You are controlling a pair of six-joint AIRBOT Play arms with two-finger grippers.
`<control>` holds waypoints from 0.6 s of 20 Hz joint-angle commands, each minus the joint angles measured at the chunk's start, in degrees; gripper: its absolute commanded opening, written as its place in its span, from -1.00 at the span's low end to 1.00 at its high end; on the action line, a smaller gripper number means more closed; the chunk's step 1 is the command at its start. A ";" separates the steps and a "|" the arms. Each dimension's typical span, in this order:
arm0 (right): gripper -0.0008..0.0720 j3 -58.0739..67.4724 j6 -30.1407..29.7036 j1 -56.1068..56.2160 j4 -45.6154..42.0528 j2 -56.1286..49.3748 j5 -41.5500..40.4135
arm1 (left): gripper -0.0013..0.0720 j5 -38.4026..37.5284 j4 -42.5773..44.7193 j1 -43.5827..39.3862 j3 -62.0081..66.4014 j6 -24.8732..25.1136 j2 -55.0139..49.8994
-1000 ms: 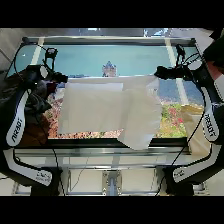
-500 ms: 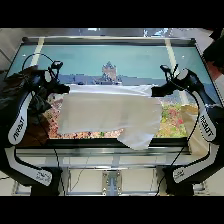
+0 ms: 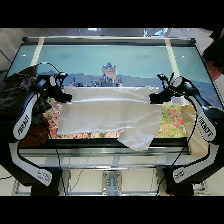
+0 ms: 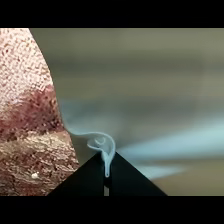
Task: Fold the shirts.
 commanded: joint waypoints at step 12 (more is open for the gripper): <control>0.08 11.91 2.45 -16.13 -6.12 29.79 25.90 | 0.86 -1.03 -0.20 14.58 -8.24 -13.07 41.77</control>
